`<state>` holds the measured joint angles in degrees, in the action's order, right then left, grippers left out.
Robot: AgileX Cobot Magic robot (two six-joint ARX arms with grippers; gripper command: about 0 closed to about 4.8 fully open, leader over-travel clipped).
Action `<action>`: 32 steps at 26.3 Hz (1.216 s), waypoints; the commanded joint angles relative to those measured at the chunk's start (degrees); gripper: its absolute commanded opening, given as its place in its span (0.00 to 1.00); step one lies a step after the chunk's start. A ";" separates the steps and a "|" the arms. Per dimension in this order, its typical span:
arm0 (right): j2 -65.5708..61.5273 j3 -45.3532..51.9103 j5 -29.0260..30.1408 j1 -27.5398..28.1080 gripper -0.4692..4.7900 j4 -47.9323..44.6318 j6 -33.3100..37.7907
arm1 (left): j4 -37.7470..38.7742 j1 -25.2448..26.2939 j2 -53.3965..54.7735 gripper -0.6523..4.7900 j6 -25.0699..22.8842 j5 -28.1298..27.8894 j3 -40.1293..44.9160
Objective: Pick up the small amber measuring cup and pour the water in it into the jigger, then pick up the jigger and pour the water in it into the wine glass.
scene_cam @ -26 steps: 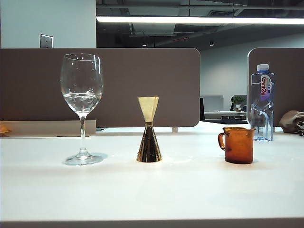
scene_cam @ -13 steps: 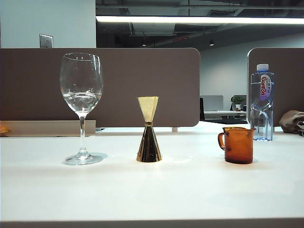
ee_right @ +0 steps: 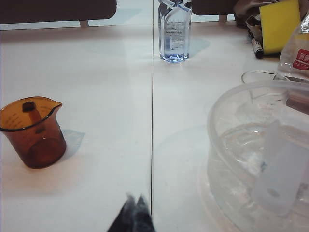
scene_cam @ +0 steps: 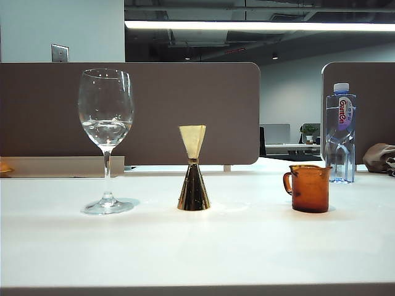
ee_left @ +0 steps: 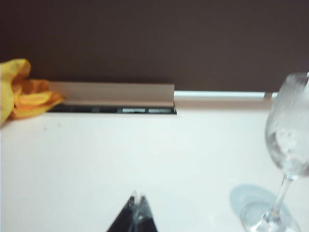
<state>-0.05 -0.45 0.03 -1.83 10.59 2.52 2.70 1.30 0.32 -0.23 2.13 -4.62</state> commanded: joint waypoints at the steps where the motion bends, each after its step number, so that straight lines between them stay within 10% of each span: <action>1: -0.07 0.28 -0.07 0.00 0.08 -0.11 0.07 | -0.66 0.07 0.02 0.12 0.35 0.00 2.03; 32: -0.07 0.28 -0.07 0.00 0.08 -0.11 0.04 | 7.72 0.07 0.02 0.12 0.48 0.07 4.20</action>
<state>-0.05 -0.45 0.01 -1.83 10.59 2.50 10.09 1.28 0.30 0.69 2.13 -0.36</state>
